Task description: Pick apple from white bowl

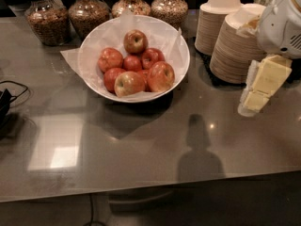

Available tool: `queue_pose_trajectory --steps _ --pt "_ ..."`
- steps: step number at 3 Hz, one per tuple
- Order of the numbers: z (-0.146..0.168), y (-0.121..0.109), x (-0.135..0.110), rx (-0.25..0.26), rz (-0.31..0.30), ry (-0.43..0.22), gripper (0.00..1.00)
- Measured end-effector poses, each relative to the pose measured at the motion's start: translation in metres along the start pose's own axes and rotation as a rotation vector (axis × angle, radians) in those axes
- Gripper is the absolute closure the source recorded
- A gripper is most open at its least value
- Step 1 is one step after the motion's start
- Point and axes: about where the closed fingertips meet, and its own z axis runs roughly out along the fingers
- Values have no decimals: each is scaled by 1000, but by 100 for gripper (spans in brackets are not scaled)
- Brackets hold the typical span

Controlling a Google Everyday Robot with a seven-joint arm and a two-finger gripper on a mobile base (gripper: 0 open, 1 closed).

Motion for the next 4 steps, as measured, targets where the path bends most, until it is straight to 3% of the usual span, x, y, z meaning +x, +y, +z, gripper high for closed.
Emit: queue_pose_trajectory --steps 1,2,4 --pt "19 -4 -44 -71 -69 -132 0" --pt "19 -4 -44 -71 -69 -133 0" --pt "48 -11 -80 -113 -73 -295 0"
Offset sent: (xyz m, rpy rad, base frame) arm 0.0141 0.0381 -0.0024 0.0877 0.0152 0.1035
